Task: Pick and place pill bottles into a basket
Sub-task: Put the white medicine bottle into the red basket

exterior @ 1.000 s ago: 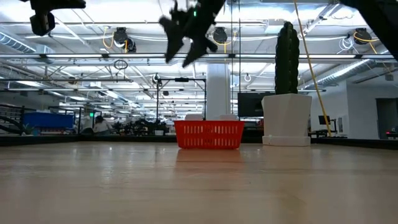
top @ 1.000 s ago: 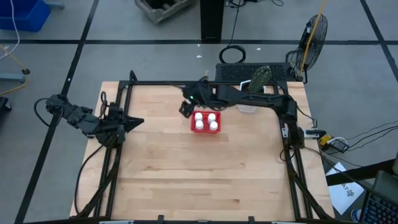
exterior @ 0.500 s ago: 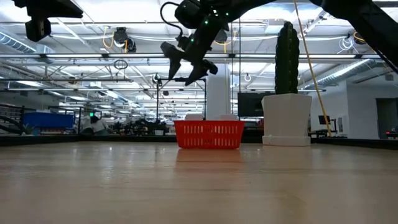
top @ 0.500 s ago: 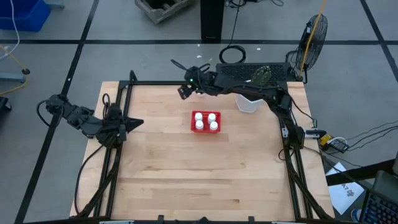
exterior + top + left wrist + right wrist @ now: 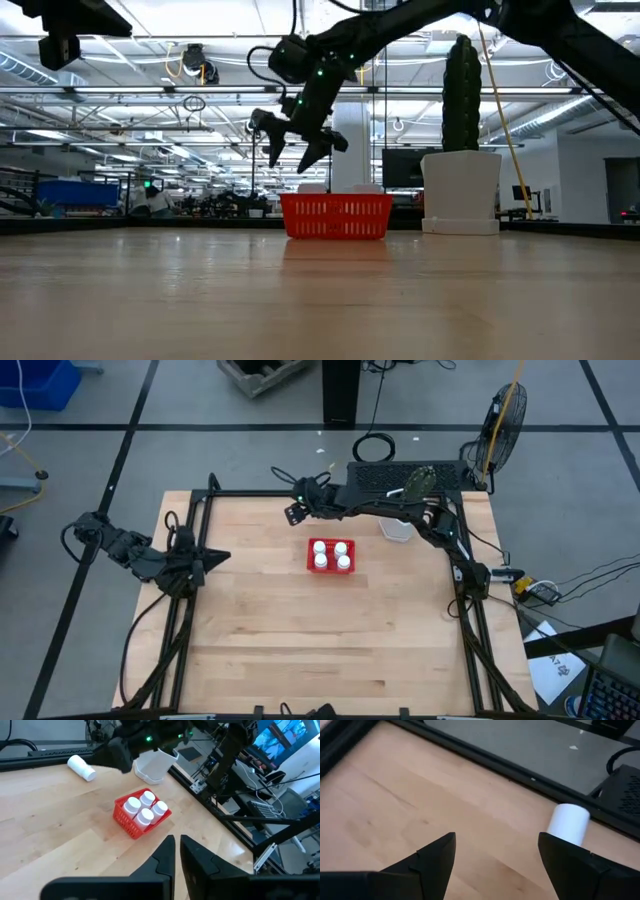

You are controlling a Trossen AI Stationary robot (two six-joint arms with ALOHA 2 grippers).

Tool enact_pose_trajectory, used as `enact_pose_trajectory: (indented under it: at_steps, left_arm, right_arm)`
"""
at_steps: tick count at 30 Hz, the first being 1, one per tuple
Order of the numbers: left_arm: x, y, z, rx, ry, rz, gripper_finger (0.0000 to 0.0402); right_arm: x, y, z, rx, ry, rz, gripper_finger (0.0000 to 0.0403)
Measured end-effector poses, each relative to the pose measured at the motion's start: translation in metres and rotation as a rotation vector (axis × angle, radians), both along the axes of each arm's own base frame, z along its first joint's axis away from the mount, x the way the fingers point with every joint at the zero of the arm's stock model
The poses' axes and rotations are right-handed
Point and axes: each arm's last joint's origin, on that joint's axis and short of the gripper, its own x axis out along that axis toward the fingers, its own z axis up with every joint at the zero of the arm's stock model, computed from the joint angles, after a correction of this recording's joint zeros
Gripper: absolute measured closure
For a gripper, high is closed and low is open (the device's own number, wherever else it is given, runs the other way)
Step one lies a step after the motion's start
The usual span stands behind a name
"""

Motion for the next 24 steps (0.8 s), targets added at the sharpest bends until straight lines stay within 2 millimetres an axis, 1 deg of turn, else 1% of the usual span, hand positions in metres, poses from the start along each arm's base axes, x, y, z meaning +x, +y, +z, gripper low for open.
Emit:
enact_pose_trajectory:
  at_steps: [4,7,12,14,20,24]
  left_arm:
    - [0.0,0.0,0.0,0.0,0.001,0.001,0.0367]
    - [0.0,0.0,0.0,-0.001,0.0,0.002,0.0376]
    - [0.0,0.0,0.0,-0.002,-0.001,0.002,0.0395]
    - [0.0,0.0,0.0,-0.002,-0.001,0.002,0.0397]
    - [0.0,0.0,0.0,-0.01,-0.004,0.006,0.0374]
    - [0.0,0.0,0.0,-0.022,-0.007,0.01,0.0366]
  right_arm:
    - [0.003,-0.001,-0.011,0.017,0.014,-0.015,0.0129]
    - [0.0,-0.001,-0.016,0.047,0.022,-0.051,0.0129]
    - [-0.007,-0.008,-0.026,0.114,0.022,-0.107,0.0129]
    - [-0.008,-0.01,-0.029,0.138,0.014,-0.118,0.0128]
    - [-0.01,-0.011,-0.033,0.14,0.019,-0.147,0.012]
    - [-0.013,-0.017,-0.033,0.17,-0.005,-0.172,0.0112]
